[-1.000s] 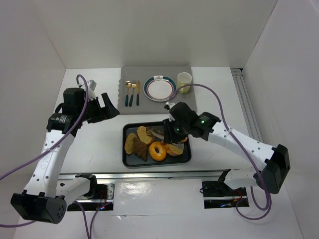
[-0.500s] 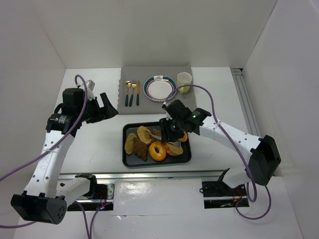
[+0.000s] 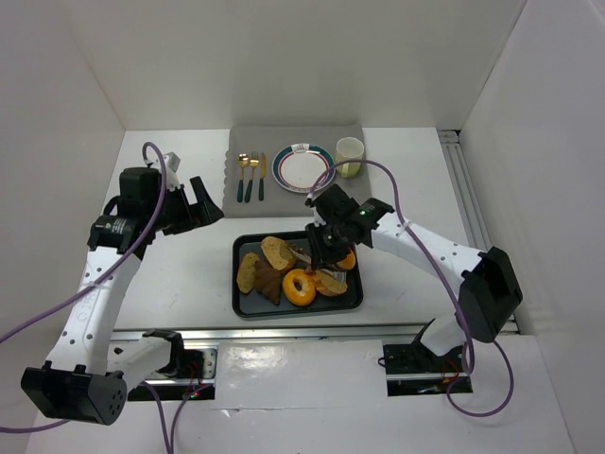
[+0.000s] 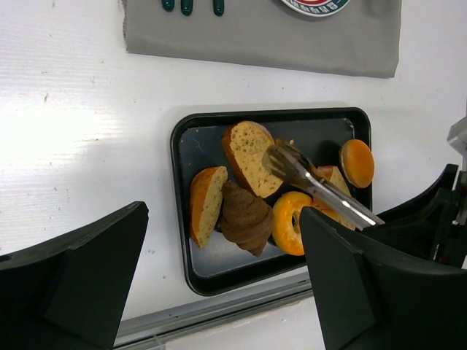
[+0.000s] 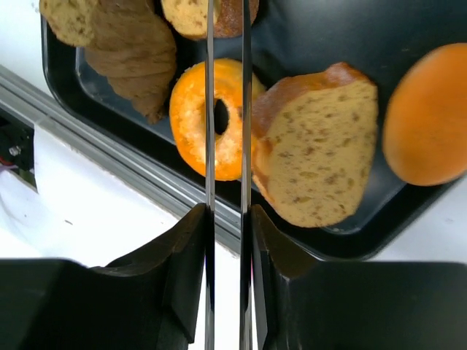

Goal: Place the bread

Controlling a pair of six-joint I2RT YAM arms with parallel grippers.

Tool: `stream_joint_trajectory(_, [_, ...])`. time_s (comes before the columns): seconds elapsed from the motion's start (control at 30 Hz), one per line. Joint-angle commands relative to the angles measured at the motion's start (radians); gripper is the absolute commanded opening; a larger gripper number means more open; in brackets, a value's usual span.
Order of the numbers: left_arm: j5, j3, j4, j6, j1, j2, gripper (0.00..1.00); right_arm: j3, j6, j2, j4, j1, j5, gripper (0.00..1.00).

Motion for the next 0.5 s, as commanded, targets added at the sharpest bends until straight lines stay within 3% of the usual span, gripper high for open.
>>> stream_joint_trajectory(0.0, [0.009, 0.004, 0.013, 0.001, 0.005, -0.001, 0.98, 0.074, -0.026, -0.066, -0.065, -0.042, 0.034, 0.19])
stream_joint_trajectory(0.47, [0.009, 0.022, 0.022, 0.01, 0.005, 0.019, 0.98, 0.266, -0.075, -0.128, -0.19, -0.096, 0.114, 0.15])
